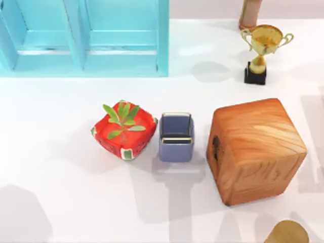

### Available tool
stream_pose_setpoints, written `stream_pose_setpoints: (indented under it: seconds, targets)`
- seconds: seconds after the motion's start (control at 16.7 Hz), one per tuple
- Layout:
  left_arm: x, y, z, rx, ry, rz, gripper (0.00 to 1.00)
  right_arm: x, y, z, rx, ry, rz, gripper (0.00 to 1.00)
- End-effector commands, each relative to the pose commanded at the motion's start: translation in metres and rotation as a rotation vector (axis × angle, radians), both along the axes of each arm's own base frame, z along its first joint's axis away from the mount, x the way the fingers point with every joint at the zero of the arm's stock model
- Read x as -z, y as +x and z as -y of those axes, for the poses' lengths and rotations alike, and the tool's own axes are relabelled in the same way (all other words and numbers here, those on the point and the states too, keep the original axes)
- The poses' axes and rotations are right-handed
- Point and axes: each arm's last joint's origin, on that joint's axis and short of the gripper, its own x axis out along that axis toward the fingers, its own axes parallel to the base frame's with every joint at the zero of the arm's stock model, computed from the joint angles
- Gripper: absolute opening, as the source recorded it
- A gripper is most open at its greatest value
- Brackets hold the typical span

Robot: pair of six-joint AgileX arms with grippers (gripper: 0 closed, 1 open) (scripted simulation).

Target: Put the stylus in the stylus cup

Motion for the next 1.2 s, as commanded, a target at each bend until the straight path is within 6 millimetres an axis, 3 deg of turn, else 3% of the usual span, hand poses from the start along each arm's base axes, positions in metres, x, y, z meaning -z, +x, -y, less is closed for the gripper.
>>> stream_pose_setpoints:
  seconds: [0.24,0.42,0.6,0.78,0.96,1.08,1.2]
  targets:
    - [0.0,0.001,0.0,0.005,0.003,0.001,0.0,0.0,0.0,0.0,0.0,0.0,0.0,1.0]
    - [0.002,0.014,0.001,0.054,0.068,-0.024,0.0,0.0,0.0,0.0,0.0,0.0,0.0,1.0]
    - [0.006,0.047,0.005,0.161,0.226,-0.068,0.0,0.0,0.0,0.0,0.0,0.0,0.0,1.0]
    - [0.013,0.097,0.024,0.294,0.463,-0.096,0.0,0.0,0.0,0.0,0.0,0.0,0.0,1.0]
    - [0.02,0.156,0.066,0.407,0.747,-0.066,0.0,0.0,0.0,0.0,0.0,0.0,0.0,1.0]
    - [0.024,0.192,0.111,0.451,0.942,-0.005,0.0,0.0,0.0,0.0,0.0,0.0,0.0,1.0]
    - [0.028,0.22,0.168,0.463,1.12,0.09,0.0,0.0,0.0,0.0,0.0,0.0,0.0,1.0]
